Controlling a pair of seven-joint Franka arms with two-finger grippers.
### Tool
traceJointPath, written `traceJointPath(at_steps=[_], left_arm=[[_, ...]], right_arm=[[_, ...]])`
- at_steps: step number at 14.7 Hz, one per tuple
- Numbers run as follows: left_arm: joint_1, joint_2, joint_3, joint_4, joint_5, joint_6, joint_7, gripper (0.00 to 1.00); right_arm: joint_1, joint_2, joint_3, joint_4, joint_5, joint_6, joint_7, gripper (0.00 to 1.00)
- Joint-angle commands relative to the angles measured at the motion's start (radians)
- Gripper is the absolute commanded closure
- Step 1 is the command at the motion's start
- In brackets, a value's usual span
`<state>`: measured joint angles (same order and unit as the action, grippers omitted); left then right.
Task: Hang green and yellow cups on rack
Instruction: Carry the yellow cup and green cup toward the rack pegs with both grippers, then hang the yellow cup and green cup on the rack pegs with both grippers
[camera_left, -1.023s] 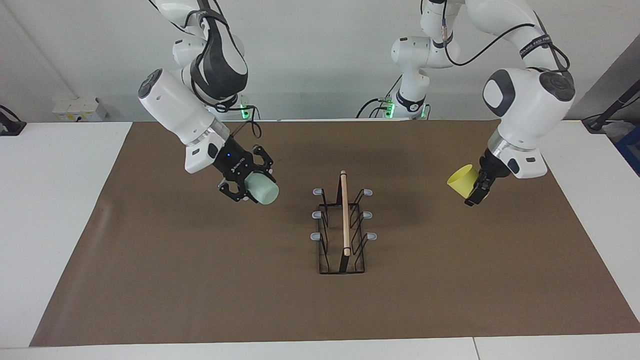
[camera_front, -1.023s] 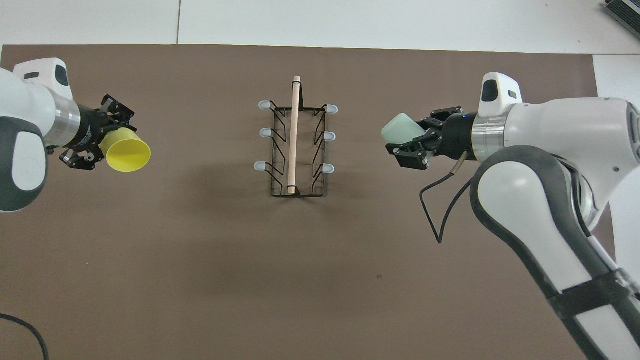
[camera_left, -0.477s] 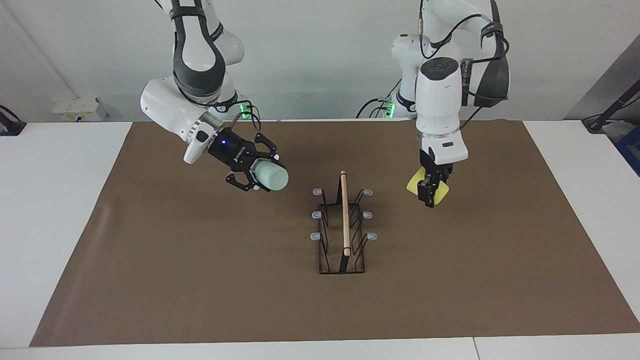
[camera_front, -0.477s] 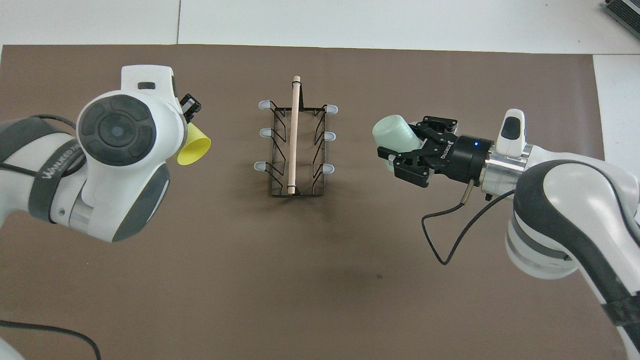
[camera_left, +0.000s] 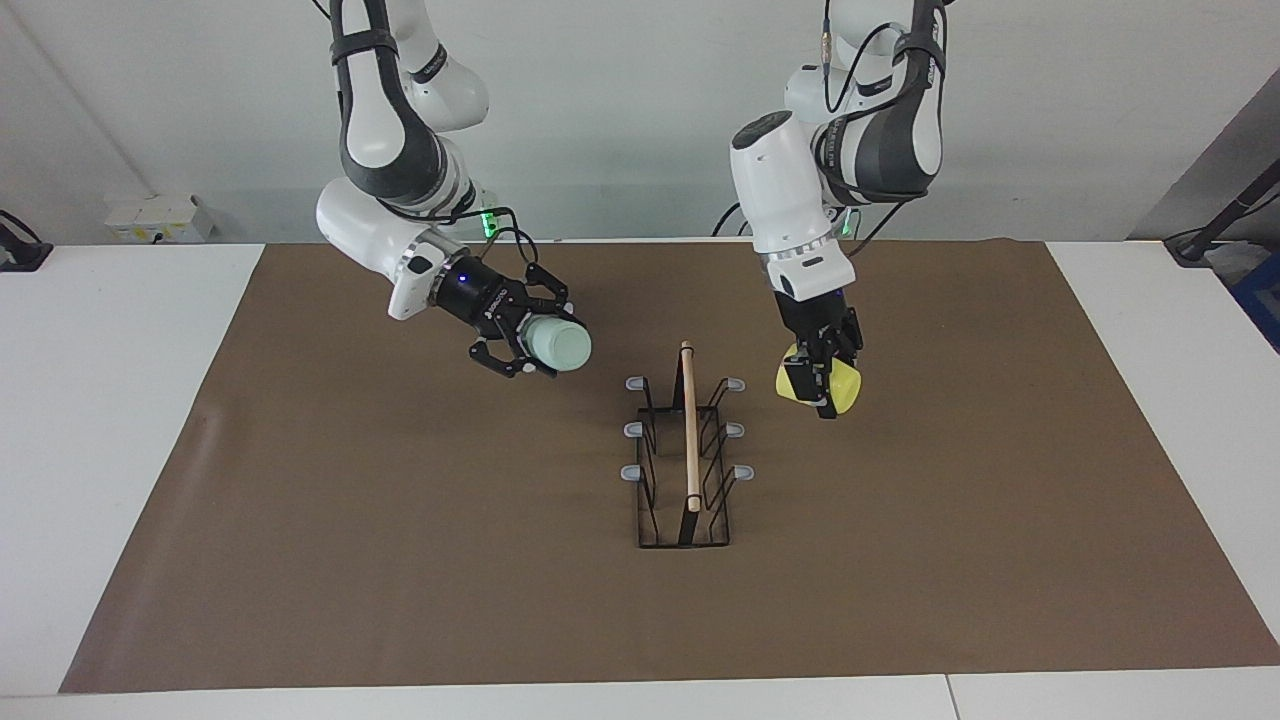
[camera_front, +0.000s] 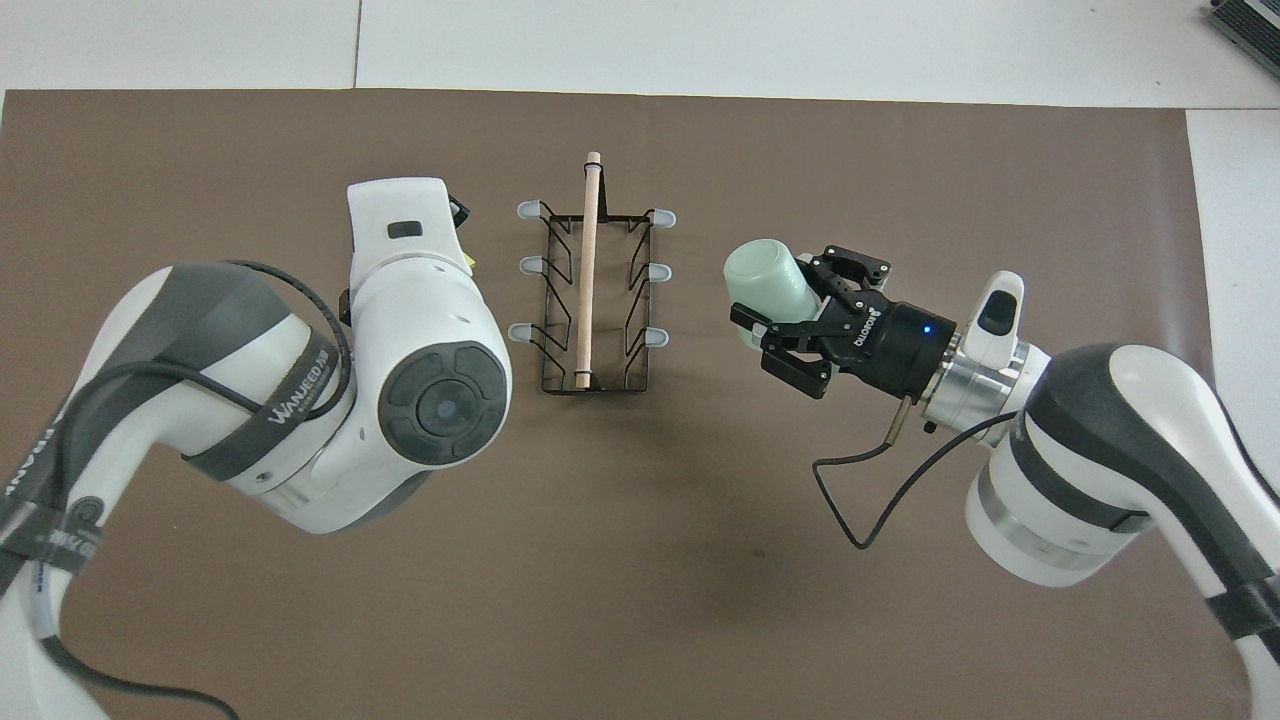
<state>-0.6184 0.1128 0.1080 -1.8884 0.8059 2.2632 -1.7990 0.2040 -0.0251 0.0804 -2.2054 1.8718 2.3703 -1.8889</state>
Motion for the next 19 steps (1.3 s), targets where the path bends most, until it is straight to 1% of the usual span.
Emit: traceJointPath(at_steps=[1, 3, 4, 5, 7, 8, 12, 14, 16, 17, 18, 19], left_arm=[[-0.044, -0.039, 0.016, -0.051, 0.117, 0.012, -0.1, 1.0], [-0.064, -0.032, 0.016, -0.054, 0.137, -0.004, -0.105, 1.0], [-0.09, -0.022, 0.016, -0.054, 0.145, -0.031, -0.105, 1.0], [-0.109, -0.013, 0.016, -0.055, 0.168, -0.054, -0.115, 1.0], [-0.135, 0.005, 0.016, -0.069, 0.269, -0.088, -0.219, 1.0], [-0.15, 0.017, 0.015, -0.073, 0.298, -0.117, -0.256, 1.0], [-0.216, 0.05, 0.015, -0.084, 0.306, -0.181, -0.333, 1.0], [-0.234, 0.057, 0.013, -0.092, 0.306, -0.186, -0.362, 1.0], [-0.242, 0.071, 0.013, -0.095, 0.306, -0.186, -0.362, 1.0], [-0.242, 0.071, 0.013, -0.095, 0.306, -0.188, -0.362, 0.52], [-0.242, 0.071, 0.013, -0.092, 0.306, -0.191, -0.361, 0.01], [-0.242, 0.071, 0.013, -0.09, 0.306, -0.188, -0.358, 0.0]], right_arm=[[0.053, -0.004, 0.004, -0.025, 0.181, 0.014, -0.119, 1.0], [0.092, 0.019, 0.004, -0.025, 0.323, 0.012, -0.229, 1.0], [0.104, 0.03, 0.004, -0.025, 0.354, 0.006, -0.258, 1.0], [0.107, 0.042, 0.004, -0.025, 0.371, 0.0, -0.278, 1.0], [0.11, 0.069, 0.004, -0.023, 0.406, -0.029, -0.312, 1.0], [0.11, 0.082, 0.004, -0.023, 0.417, -0.046, -0.32, 1.0], [0.138, 0.106, 0.004, -0.017, 0.498, -0.089, -0.355, 1.0], [0.135, 0.114, 0.002, -0.019, 0.507, -0.118, -0.369, 1.0], [0.132, 0.122, 0.002, -0.019, 0.507, -0.123, -0.371, 1.0], [0.135, 0.134, 0.002, -0.017, 0.507, -0.123, -0.378, 1.0], [0.135, 0.143, 0.002, -0.016, 0.507, -0.128, -0.392, 1.0], [0.133, 0.157, 0.002, -0.016, 0.507, -0.147, -0.403, 1.0]])
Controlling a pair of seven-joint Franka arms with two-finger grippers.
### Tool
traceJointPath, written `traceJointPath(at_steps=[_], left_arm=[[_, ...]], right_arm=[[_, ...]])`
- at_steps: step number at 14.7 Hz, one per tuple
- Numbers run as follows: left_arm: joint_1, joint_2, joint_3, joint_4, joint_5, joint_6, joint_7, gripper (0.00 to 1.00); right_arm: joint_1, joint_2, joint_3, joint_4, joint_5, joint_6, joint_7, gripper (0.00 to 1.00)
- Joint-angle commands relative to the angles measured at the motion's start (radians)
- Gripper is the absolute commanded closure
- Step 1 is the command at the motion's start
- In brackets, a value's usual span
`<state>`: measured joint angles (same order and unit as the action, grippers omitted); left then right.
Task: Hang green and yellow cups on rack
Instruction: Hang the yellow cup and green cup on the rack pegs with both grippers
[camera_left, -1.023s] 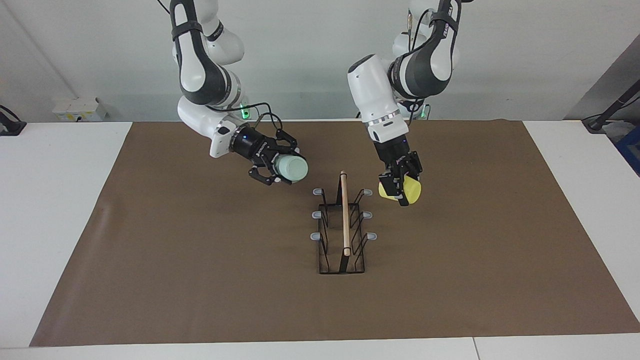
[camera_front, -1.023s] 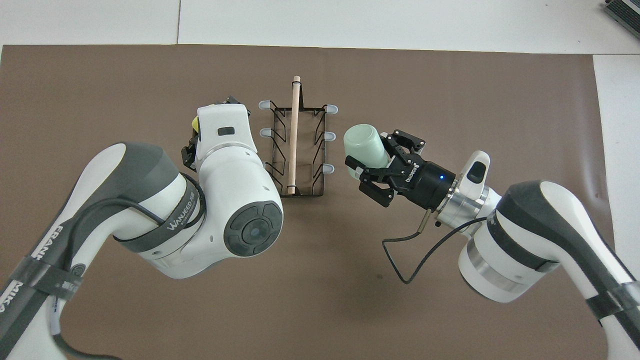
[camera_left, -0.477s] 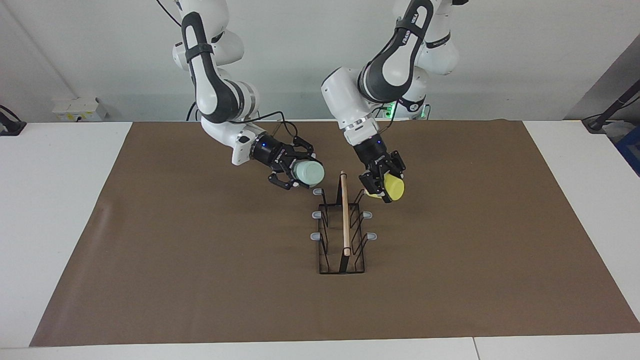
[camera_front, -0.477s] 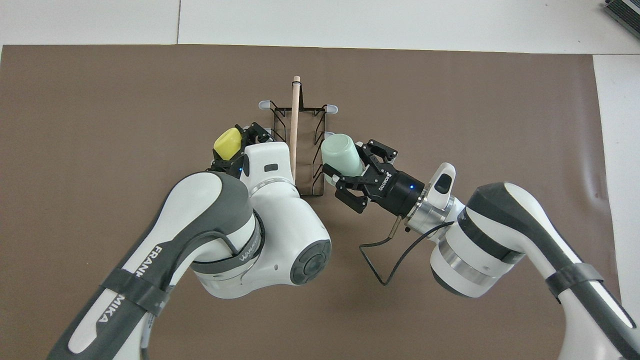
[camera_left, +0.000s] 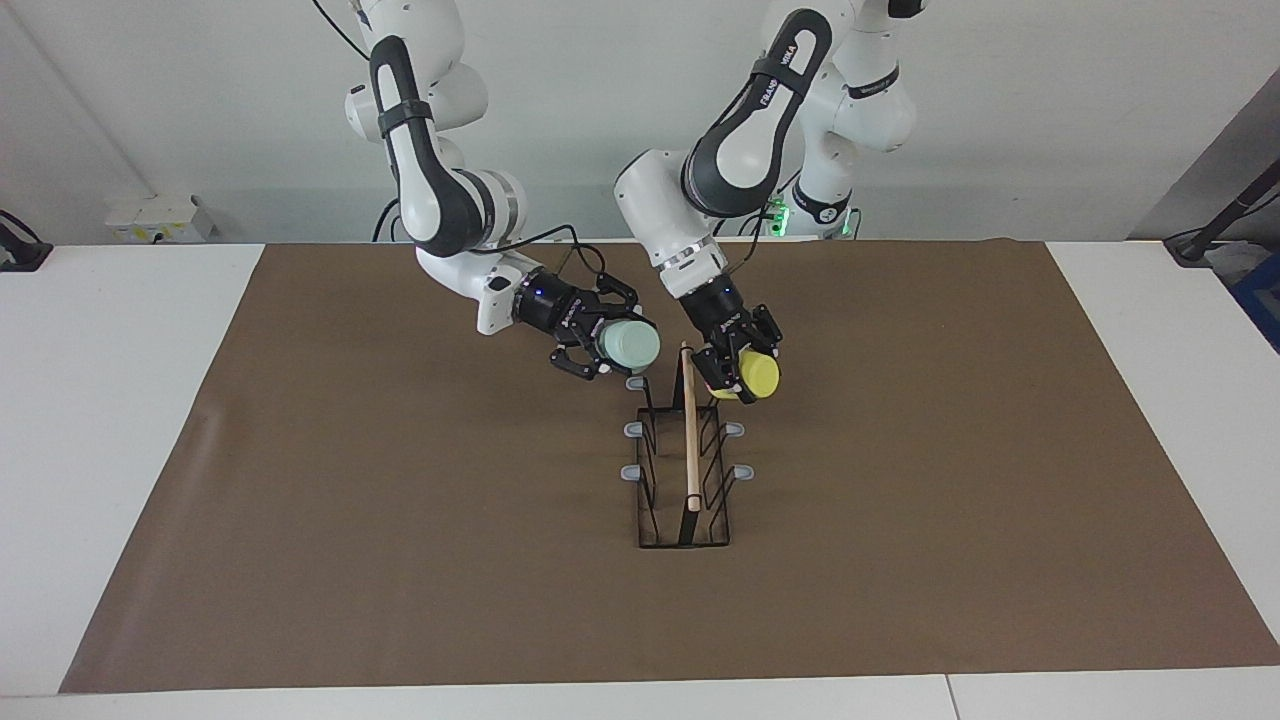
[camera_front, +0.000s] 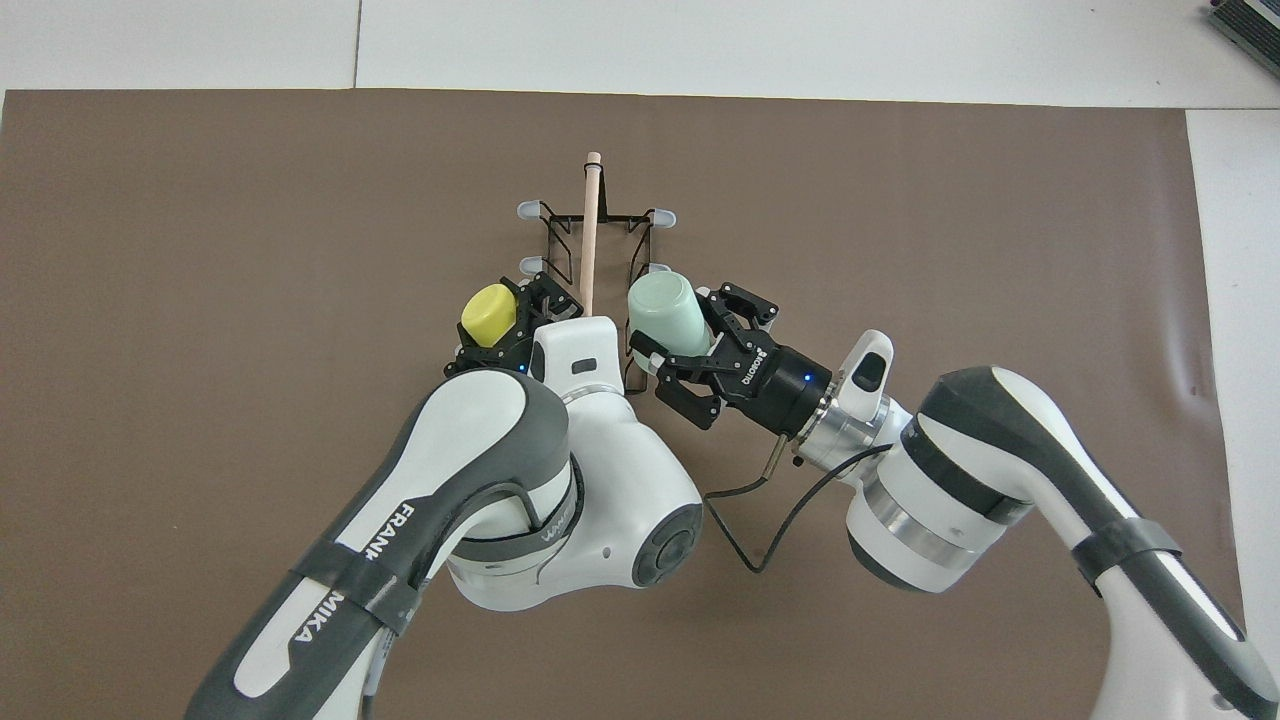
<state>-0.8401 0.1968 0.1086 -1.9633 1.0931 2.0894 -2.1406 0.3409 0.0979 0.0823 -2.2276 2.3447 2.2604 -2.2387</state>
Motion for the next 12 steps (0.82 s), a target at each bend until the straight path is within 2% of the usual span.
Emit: traceJointPath(at_steps=[1, 6, 9, 12], left_arm=[[-0.02, -0.011, 0.011, -0.013, 0.018, -0.009, -0.015, 0.0], [-0.002, -0.036, 0.01, -0.002, -0.013, 0.004, 0.097, 0.0], [0.056, -0.059, 0.01, 0.012, -0.085, 0.044, 0.273, 0.0], [0.114, -0.106, 0.01, 0.007, -0.2, 0.089, 0.486, 0.0]], right_arm=[[-0.007, 0.054, 0.001, 0.008, 0.036, -0.06, -0.068, 1.0], [-0.003, 0.1, 0.002, 0.028, 0.067, -0.084, -0.14, 1.0], [-0.005, 0.151, 0.001, 0.026, 0.09, -0.137, -0.211, 1.0], [-0.005, 0.152, 0.001, 0.028, 0.09, -0.136, -0.228, 1.0]])
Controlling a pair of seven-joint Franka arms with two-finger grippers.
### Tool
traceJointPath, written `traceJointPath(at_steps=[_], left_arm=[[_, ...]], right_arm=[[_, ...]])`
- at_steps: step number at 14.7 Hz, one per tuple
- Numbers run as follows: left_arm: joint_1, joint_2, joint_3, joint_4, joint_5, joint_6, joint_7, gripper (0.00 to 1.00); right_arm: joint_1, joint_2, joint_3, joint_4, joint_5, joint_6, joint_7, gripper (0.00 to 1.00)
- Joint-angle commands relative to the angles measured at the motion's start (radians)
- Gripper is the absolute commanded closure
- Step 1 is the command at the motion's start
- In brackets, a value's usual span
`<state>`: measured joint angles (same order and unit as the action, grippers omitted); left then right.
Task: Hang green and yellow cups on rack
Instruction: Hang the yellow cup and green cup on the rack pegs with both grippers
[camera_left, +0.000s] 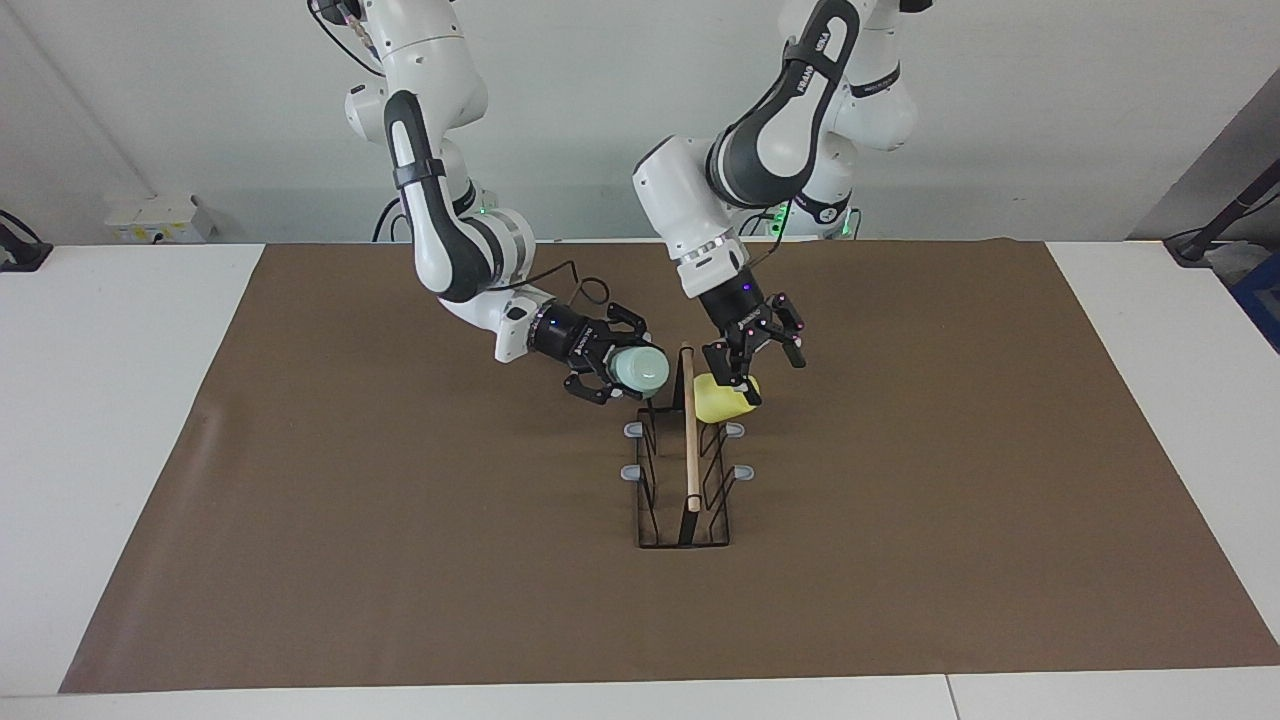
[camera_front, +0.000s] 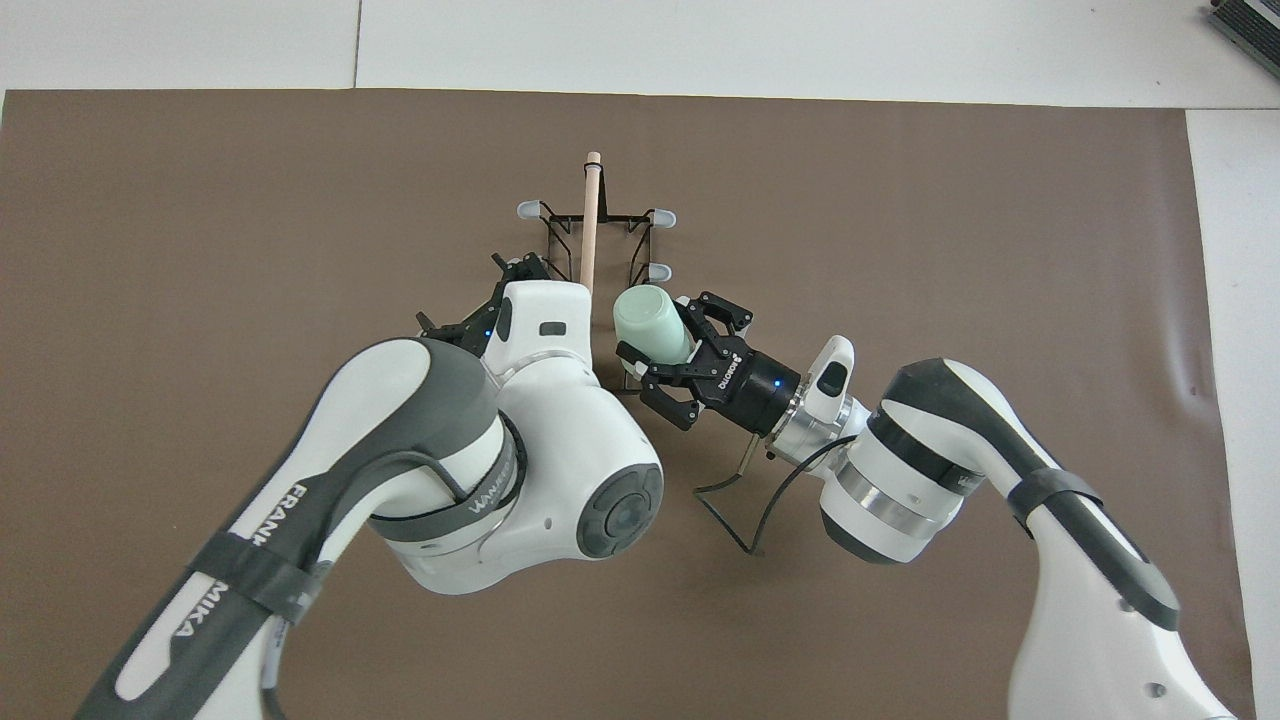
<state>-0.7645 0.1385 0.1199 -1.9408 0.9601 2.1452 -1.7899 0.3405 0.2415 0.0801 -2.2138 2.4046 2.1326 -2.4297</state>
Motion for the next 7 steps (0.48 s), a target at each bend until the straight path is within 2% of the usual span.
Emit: traceJointPath(at_steps=[1, 4, 7], left_arm=[[0.05, -0.054, -0.002, -0.017, -0.099, 0.033, 0.212, 0.0], [0.099, -0.06, -0.002, -0.015, -0.17, 0.036, 0.459, 0.0], [0.149, -0.082, -0.002, -0.013, -0.291, 0.038, 0.712, 0.0]], right_arm=[[-0.006, 0.013, 0.003, 0.013, 0.03, -0.008, -0.046, 1.0], [-0.003, 0.042, 0.003, 0.009, 0.03, 0.001, -0.089, 1.0], [0.0, 0.042, 0.003, 0.008, 0.033, 0.023, -0.089, 1.0]])
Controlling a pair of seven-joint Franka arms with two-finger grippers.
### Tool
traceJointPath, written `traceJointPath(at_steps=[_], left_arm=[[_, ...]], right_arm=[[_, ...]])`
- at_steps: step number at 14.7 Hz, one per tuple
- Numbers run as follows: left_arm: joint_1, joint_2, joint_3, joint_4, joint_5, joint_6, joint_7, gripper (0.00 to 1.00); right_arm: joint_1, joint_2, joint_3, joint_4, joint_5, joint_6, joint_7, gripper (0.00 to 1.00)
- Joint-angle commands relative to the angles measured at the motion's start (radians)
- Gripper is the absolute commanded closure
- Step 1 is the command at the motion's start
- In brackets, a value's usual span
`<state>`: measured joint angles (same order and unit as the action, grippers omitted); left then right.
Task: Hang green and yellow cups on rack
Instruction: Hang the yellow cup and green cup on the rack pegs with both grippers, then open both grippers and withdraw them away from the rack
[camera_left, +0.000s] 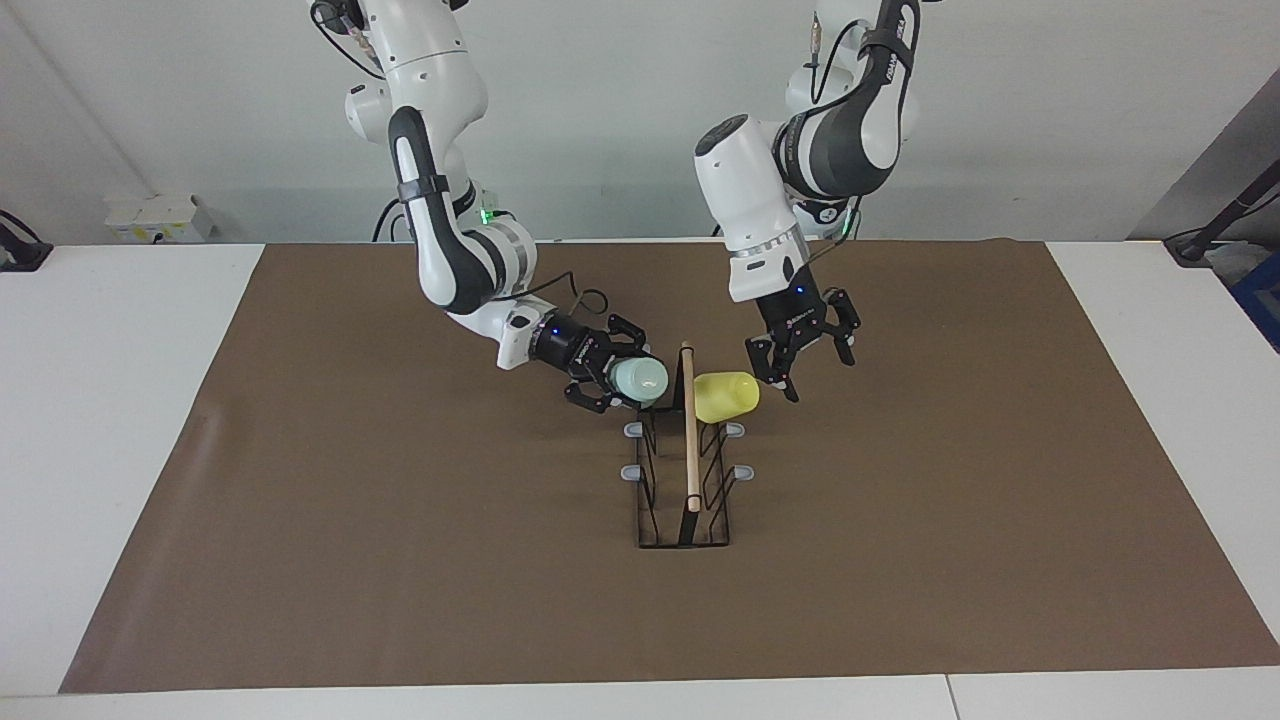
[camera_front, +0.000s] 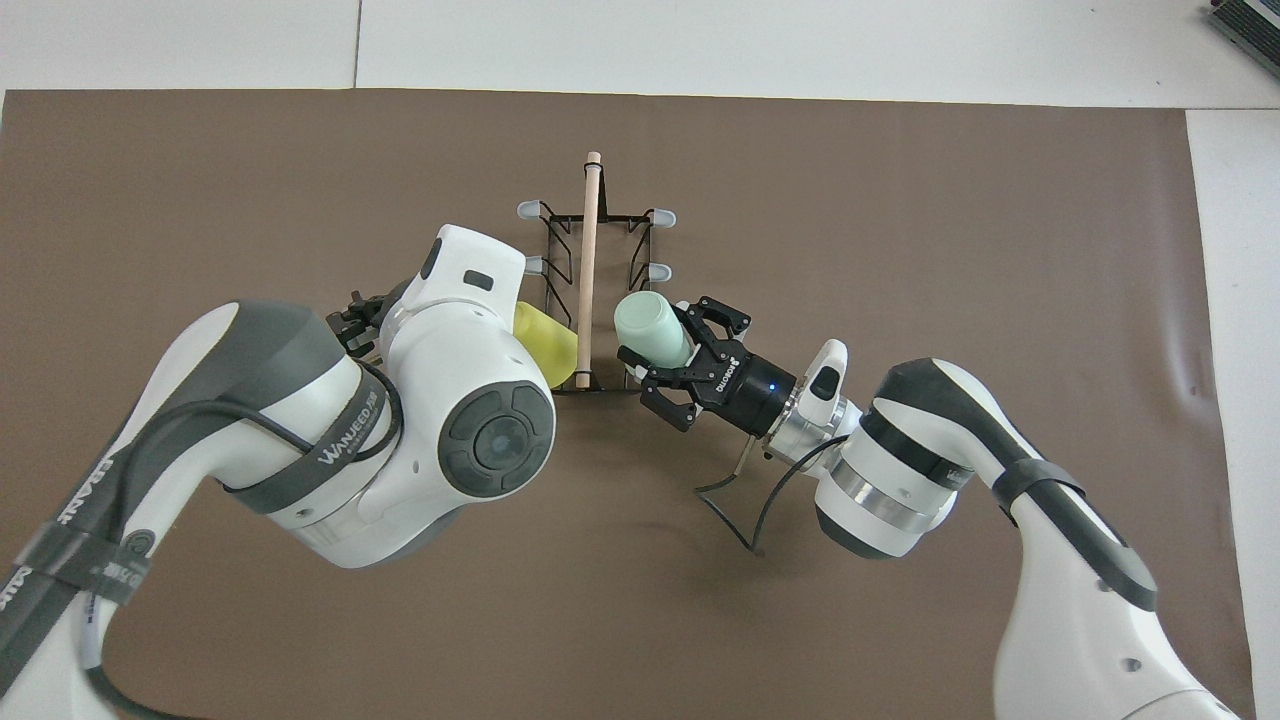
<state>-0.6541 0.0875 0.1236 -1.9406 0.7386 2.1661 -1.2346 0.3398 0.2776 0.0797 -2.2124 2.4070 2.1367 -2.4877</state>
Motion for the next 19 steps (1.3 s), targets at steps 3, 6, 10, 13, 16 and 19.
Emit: traceJointPath(at_steps=[3, 6, 10, 13, 16, 19], left_arm=[[0.096, -0.066, -0.005, -0.018, -0.191, 0.012, 0.398, 0.0], [0.149, -0.118, -0.004, -0.049, -0.251, 0.001, 0.541, 0.0], [0.223, -0.175, -0.004, -0.093, -0.313, 0.0, 0.723, 0.0], [0.29, -0.19, -0.004, -0.095, -0.401, -0.009, 0.887, 0.0], [0.381, -0.183, -0.002, -0.064, -0.549, -0.008, 1.113, 0.0], [0.471, -0.167, -0.001, -0.022, -0.662, -0.032, 1.325, 0.0]], right_arm=[[-0.001, 0.005, 0.005, 0.003, 0.031, 0.017, -0.03, 0.0], [-0.001, -0.003, 0.005, 0.004, 0.031, 0.014, -0.03, 0.0], [-0.002, -0.076, 0.005, 0.002, 0.029, 0.061, -0.004, 0.0], [0.001, -0.184, 0.005, 0.002, 0.001, 0.215, 0.072, 0.0], [-0.019, -0.233, 0.0, 0.003, -0.13, 0.287, 0.076, 0.0], [-0.111, -0.232, -0.001, 0.003, -0.419, 0.298, 0.078, 0.0]])
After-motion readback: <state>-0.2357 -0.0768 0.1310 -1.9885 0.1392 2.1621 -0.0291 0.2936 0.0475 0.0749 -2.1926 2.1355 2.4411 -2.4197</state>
